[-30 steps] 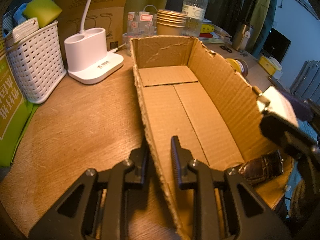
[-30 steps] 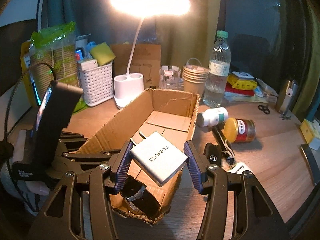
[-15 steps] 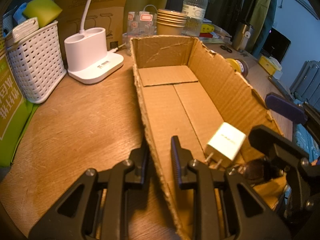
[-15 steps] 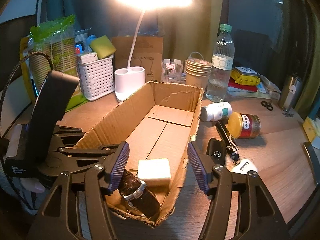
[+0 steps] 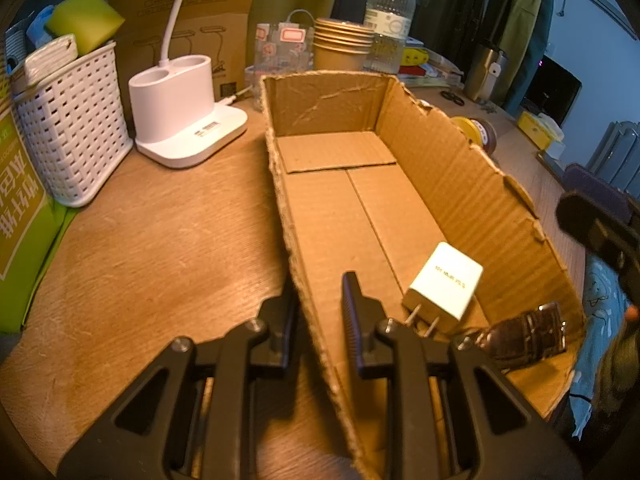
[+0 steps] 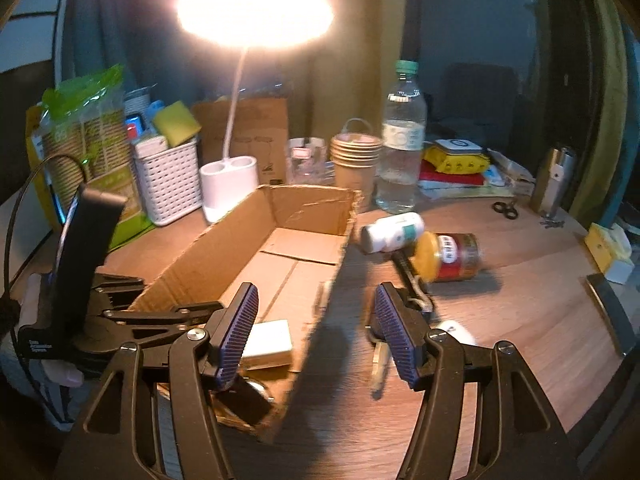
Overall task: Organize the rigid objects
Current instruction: 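Move the right gripper to the white earbuds case and grasp it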
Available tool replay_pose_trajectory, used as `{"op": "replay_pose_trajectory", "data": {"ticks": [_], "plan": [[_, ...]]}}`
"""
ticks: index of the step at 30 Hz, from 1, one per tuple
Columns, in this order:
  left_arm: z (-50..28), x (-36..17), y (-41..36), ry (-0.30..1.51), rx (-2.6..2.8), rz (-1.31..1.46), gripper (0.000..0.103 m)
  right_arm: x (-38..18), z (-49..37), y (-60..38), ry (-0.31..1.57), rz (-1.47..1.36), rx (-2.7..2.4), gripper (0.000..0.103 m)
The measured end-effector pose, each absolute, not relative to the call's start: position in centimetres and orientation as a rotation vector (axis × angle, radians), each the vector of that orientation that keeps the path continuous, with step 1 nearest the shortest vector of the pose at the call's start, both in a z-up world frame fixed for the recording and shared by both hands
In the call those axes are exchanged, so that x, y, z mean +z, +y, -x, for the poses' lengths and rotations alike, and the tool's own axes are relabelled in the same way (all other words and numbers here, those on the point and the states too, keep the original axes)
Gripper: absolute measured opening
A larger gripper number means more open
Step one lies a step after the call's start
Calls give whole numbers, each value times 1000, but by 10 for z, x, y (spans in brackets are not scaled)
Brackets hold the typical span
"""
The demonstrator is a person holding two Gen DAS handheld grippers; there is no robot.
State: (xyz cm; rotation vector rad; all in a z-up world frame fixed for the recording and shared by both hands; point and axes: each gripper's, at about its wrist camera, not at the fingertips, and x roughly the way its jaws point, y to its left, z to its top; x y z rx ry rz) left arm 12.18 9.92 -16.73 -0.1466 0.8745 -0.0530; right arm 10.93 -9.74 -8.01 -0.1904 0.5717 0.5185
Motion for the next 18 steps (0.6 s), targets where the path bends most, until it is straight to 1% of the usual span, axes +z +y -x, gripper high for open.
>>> {"op": "replay_pose_trajectory", "data": {"ticks": [10, 18], "plan": [[-122, -167, 99, 874, -53, 147, 23, -82, -128, -134, 580, 151, 402, 64], [-122, -167, 99, 874, -53, 146, 23, -98, -142, -148, 616, 149, 349, 64]]}}
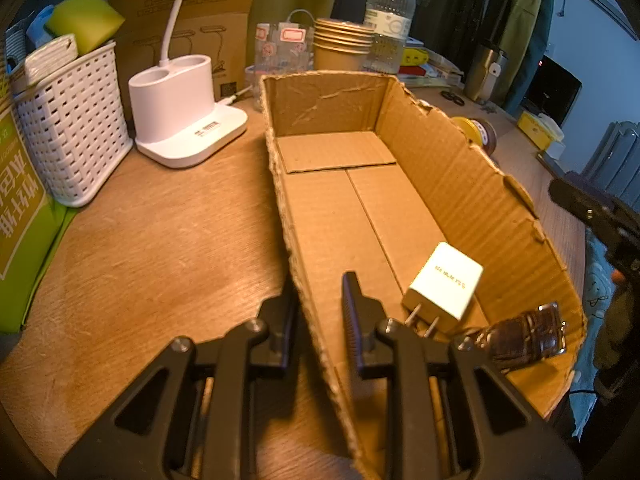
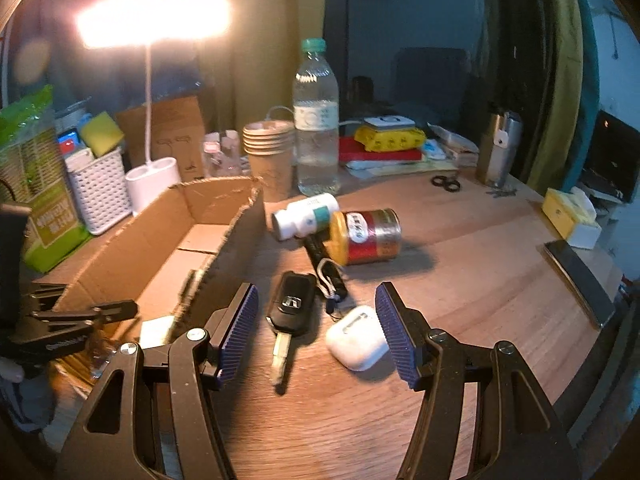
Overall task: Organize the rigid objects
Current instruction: 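Move the right gripper to the white earbuds case and grasp it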
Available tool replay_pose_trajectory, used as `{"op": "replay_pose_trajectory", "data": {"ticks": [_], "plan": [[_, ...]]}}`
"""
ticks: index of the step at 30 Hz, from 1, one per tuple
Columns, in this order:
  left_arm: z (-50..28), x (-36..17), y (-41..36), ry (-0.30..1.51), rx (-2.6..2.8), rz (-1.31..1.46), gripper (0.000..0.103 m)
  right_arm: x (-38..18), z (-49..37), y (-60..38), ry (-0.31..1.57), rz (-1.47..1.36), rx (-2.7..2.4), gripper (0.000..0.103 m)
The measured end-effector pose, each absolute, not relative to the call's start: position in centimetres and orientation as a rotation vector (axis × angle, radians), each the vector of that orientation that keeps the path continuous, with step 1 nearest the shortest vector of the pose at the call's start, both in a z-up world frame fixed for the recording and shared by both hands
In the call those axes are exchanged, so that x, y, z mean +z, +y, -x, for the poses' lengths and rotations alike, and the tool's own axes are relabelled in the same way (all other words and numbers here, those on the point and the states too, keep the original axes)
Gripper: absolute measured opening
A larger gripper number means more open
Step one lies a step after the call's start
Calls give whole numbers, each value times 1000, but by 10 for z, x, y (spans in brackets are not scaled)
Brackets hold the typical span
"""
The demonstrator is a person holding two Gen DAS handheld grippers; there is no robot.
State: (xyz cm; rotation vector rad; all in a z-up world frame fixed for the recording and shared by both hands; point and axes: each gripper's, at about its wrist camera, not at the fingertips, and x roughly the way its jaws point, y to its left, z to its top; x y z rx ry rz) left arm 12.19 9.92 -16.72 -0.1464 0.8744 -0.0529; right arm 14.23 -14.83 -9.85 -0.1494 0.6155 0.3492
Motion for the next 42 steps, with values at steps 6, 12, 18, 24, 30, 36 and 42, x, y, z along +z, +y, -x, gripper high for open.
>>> {"op": "replay_pose_trajectory", "data": {"ticks": [6, 12, 18, 24, 30, 36, 42], "plan": [[-122, -167, 99, 874, -53, 146, 23, -116, -156, -156, 668, 144, 316, 64], [-122, -167, 99, 874, -53, 146, 23, -132, -167, -160, 714, 145, 304, 64], [-122, -167, 99, 874, -53, 146, 23, -138, -175, -160, 746, 148, 297, 64], [-122, -167, 99, 874, -53, 146, 23, -142, -185, -159, 786, 152, 283, 65], [-122, -167, 99, 874, -53, 146, 23, -148, -193, -156, 826, 173, 272, 65], [-122, -167, 99, 874, -53, 146, 23, -153, -199, -155, 869, 177, 283, 65], [-122, -167, 99, 874, -53, 146, 23, -154, -200, -155, 872, 180, 296, 65]]}}
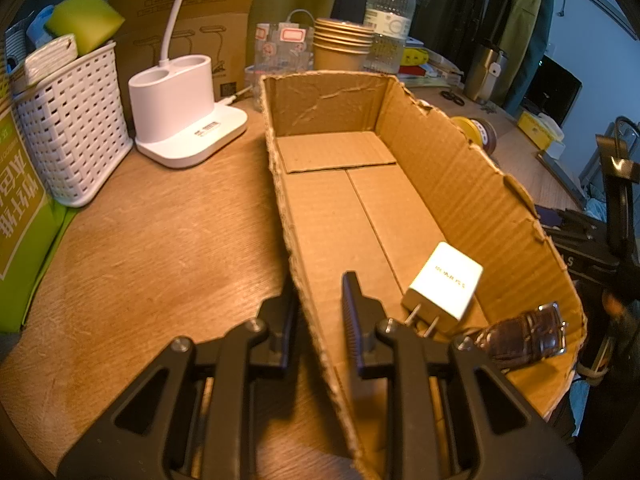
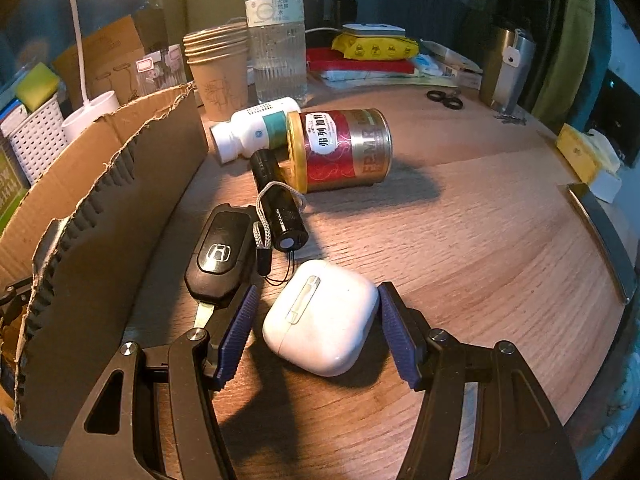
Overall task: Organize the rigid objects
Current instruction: 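Move the right gripper to the white earbuds case and grasp it, then carry the earbuds case into the box and open the right gripper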
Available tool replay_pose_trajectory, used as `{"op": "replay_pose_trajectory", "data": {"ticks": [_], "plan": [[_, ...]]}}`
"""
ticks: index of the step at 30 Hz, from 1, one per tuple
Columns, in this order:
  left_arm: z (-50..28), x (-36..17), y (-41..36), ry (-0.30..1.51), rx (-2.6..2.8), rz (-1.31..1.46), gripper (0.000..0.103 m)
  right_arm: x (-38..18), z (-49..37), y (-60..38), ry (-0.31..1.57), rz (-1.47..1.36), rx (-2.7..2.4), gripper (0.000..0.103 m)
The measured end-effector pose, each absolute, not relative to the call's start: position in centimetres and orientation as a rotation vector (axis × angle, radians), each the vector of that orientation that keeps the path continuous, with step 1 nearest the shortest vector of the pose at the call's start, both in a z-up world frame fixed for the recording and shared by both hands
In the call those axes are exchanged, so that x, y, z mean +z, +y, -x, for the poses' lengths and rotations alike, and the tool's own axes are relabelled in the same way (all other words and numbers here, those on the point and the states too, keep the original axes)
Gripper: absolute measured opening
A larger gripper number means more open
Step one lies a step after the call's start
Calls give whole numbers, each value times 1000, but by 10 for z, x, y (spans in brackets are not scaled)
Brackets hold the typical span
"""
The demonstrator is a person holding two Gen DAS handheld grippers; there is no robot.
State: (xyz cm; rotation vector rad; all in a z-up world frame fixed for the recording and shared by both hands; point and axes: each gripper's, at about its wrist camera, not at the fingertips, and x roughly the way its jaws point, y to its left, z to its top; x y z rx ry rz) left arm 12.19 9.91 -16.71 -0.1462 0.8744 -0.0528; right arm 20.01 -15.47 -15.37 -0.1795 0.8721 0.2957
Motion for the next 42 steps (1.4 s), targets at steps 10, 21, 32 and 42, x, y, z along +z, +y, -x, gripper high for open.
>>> {"op": "replay_pose_trajectory", "data": {"ticks": [10, 21, 32, 42], "plan": [[-122, -167, 99, 874, -53, 146, 23, -152, -197, -153, 848, 187, 314, 56], [-122, -167, 99, 874, -53, 146, 23, -137, -183, -152, 778, 185, 332, 56], [-122, -167, 99, 874, -53, 146, 23, -103, -159, -136, 673, 209, 368, 56], [-122, -167, 99, 874, -53, 146, 23, -81, -140, -117, 615, 231, 431, 56]]}}
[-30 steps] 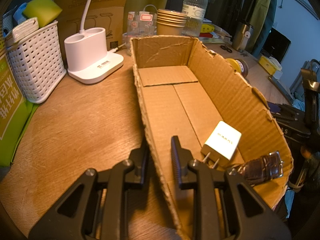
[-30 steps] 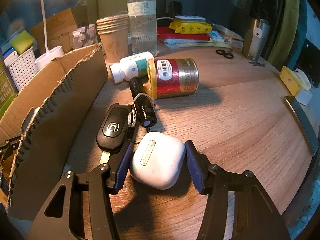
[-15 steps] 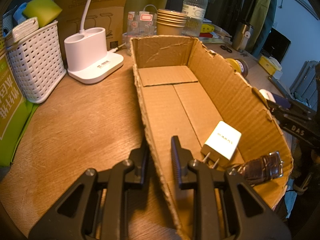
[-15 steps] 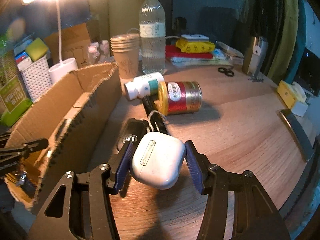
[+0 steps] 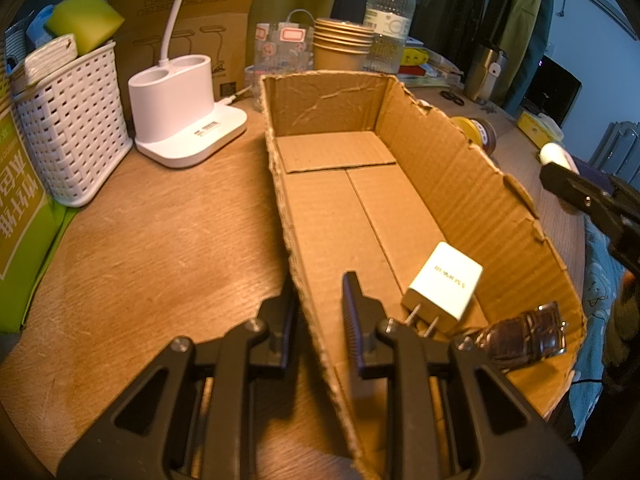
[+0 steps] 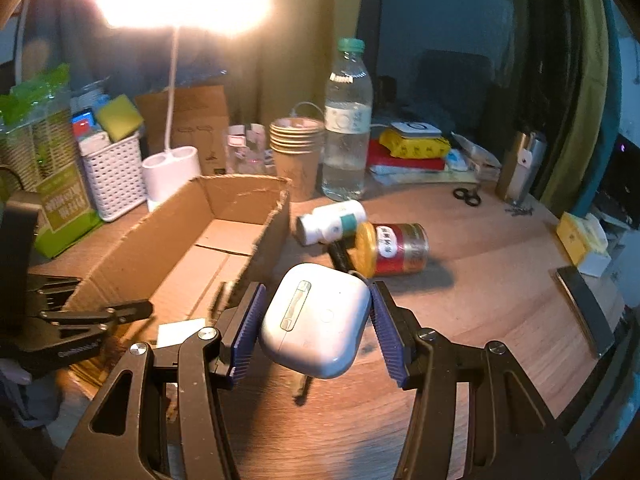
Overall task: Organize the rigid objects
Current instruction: 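Carry the earbuds case into the box and open the right gripper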
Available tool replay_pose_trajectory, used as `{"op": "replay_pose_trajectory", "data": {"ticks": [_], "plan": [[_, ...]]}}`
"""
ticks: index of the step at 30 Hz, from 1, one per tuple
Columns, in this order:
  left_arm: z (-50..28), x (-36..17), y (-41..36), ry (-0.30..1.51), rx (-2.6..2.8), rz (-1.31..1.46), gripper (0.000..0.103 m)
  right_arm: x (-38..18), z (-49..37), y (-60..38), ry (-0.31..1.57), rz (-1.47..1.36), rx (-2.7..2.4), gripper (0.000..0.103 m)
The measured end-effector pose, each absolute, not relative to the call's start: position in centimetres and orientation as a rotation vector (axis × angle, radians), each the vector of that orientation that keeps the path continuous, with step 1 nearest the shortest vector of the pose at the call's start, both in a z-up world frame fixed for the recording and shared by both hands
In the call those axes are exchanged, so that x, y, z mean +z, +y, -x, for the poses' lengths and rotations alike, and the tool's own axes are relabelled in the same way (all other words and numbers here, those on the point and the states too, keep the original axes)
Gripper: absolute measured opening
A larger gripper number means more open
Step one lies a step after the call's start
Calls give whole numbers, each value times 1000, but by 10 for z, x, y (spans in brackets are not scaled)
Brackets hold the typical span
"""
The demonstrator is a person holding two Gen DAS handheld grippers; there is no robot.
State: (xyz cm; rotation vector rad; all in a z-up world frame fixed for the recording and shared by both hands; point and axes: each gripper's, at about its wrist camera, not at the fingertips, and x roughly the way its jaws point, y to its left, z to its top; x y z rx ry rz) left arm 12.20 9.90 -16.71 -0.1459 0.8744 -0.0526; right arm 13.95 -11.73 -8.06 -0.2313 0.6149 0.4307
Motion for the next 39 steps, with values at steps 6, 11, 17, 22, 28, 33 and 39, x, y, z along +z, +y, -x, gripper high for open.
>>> {"op": "replay_pose_trajectory", "data": {"ticks": [6, 11, 17, 22, 28, 33, 39], "plan": [[-122, -167, 99, 874, -53, 146, 23, -72, -131, -105, 591, 238, 470, 56], [-122, -167, 99, 874, -53, 146, 23, -68, -128, -95, 579, 243, 498, 56], [-122, -167, 99, 874, -53, 146, 23, -66, -123, -76, 568, 258, 554, 56], [-122, -167, 99, 874, -53, 146, 23, -70, -121, -62, 574, 278, 590, 56], [-122, -167, 99, 874, -53, 146, 23, -82, -126, -50, 612, 296, 615, 56], [-122, -167, 99, 874, -53, 146, 23, -91, -130, -44, 645, 302, 627, 56], [-122, -167, 99, 874, -53, 146, 23, -99, -133, -40, 672, 308, 638, 56]]}}
